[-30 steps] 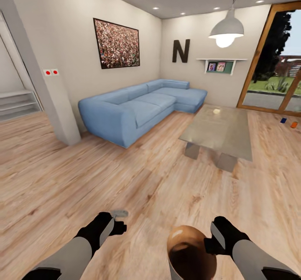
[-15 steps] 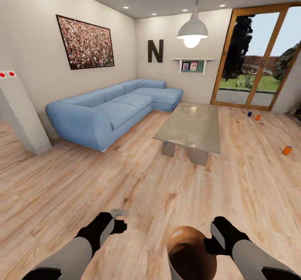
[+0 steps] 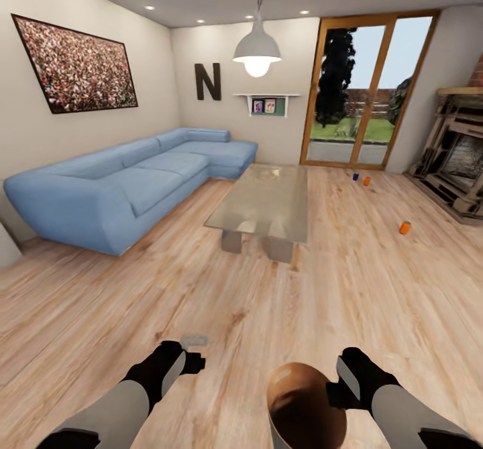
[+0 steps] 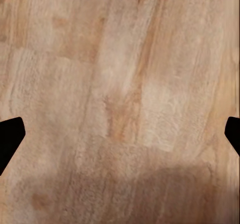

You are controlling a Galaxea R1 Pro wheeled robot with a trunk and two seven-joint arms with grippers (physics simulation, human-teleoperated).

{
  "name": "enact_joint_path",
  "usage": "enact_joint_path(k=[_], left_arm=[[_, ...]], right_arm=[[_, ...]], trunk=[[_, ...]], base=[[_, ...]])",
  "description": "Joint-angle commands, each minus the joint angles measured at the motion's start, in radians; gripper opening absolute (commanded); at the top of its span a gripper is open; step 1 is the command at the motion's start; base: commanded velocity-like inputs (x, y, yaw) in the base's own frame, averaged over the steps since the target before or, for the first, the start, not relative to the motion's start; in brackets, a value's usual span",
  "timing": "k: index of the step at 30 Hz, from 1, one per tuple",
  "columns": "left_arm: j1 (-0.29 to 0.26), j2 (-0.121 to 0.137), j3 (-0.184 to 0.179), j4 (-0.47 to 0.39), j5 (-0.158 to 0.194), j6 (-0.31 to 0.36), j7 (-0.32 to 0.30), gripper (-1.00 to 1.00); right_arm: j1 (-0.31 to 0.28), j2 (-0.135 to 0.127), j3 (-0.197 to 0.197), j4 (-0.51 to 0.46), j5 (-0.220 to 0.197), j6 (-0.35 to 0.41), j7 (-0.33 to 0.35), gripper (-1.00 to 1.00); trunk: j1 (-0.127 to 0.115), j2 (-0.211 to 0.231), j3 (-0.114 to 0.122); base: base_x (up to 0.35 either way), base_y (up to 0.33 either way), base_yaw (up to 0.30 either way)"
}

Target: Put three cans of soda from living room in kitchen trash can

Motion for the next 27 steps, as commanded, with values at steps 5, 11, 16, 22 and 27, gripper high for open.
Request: enact_joint_path(k=[5,11,16,22,27], left_arm=[[0.001,-0.002,-0.009,0.0,0.0,-0.005,0.0,1.0],[0.001,-0.004,-0.017,0.0,0.001,-0.006,0.0,1.0],[0.001,-0.008,-0.022,0.001,0.0,-0.006,0.0,1.0],[0.001,-0.009,-0.023,0.001,-0.001,-0.007,0.0,1.0],[0.001,-0.009,-0.023,0.002,-0.001,-0.007,0.0,1.0]], right_arm=[[0.0,0.002,-0.002,0.0,-0.013,-0.001,0.003,-1.0],[-0.001,-0.001,-0.003,0.0,-0.012,-0.001,0.003,-1.0],[0.0,-0.005,-0.004,0.0,-0.013,-0.002,0.003,-1.0],[0.001,-0.003,-0.004,0.0,-0.012,-0.002,0.003,-1.0],[0.001,-0.003,-0.004,0.0,-0.012,-0.002,0.003,-1.0]], trunk=[[0.0,0.0,0.0],[0.0,0.0,0.0],[0.0,0.0,0.0],[0.0,0.0,0.0],[0.0,0.0,0.0]], base=[[0.132,-0.292,-0.286],[0.121,-0.308,-0.286],[0.098,-0.324,-0.286],[0.09,-0.33,-0.286],[0.089,-0.331,-0.286]])
